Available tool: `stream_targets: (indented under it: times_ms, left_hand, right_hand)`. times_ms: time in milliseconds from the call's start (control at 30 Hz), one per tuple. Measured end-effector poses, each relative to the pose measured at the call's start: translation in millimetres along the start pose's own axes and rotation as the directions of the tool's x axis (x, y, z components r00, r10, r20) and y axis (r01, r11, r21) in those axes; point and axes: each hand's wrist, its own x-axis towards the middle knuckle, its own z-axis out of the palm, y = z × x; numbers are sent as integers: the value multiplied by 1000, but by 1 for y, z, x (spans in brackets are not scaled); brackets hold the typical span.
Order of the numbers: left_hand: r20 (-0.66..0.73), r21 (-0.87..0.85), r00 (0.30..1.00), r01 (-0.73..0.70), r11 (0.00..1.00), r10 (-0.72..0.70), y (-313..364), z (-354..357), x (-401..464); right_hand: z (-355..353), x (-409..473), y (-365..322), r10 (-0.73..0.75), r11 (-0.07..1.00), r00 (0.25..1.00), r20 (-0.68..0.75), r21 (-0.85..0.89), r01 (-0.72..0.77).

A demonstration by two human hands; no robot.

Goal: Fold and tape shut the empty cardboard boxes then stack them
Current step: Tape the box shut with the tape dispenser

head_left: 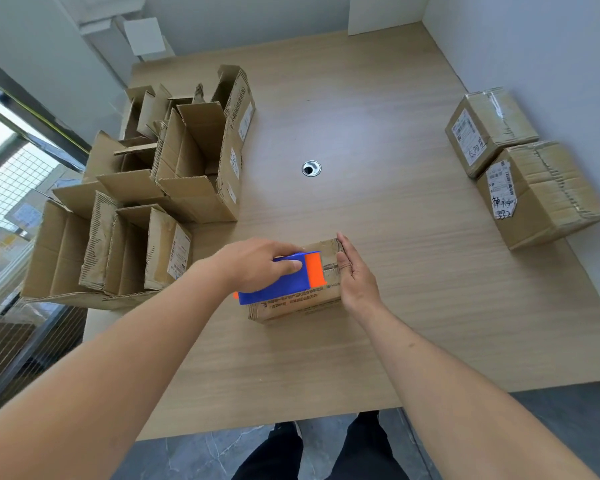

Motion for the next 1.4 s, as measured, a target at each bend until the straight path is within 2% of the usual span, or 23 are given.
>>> stream_targets:
  times_ms: [200, 433, 700, 833, 933, 1000, 1067, 1133, 1200, 1267, 1300, 1400]
  left_hand:
    - [82, -192, 996, 59, 980, -44, -43, -14, -17]
    - [127, -428, 988, 130, 894, -83, -116, -4, -55]
    - [163, -479, 979, 184, 858, -119, -147, 32, -58]
    - [122, -446, 986, 160, 881, -118, -149, 41, -51]
    - [103, -409, 990, 133, 903, -100, -145, 42, -51]
    - [89, -395, 993, 111, 912, -82, -140, 44, -51]
    - [58, -396, 996, 88, 914, -70, -132, 50, -48]
    - [16, -414, 999, 49, 909, -47, -119, 59, -41]
    - [-13, -440, 1000, -1, 898, -5, -103, 70, -33]
    - [-19, -467, 1000, -31, 884, 25, -90, 78, -26]
    - [-15, -477, 999, -36, 878, 32, -87, 80, -24]
    - [-15, -512, 996, -81, 855, 85, -92, 87, -25]
  right_hand:
    - [3, 4, 3, -2, 996, 999, -49, -87, -2]
    - [3, 6, 3, -7, 989, 999, -51, -146, 0]
    - [4, 4, 0, -5, 983, 997, -77, -183, -10]
    - [3, 5, 2, -41, 953, 995, -87, -302, 13]
    - [7, 4, -1, -153, 840, 975, -159, -541, 44]
    - [10, 4, -6, -312, 656, 927, -208, -753, 51]
    - [13, 3, -13, -458, 495, 870, -181, -865, 81]
    - [18, -3, -20, -532, 438, 843, -81, -878, 192]
    - [28, -14, -20, -448, 458, 894, 33, -850, 260]
    - [32, -19, -13, -258, 471, 959, 116, -852, 229]
    - [31, -18, -10, -207, 441, 970, 127, -873, 208]
    - [29, -13, -8, -175, 380, 975, 140, -903, 198]
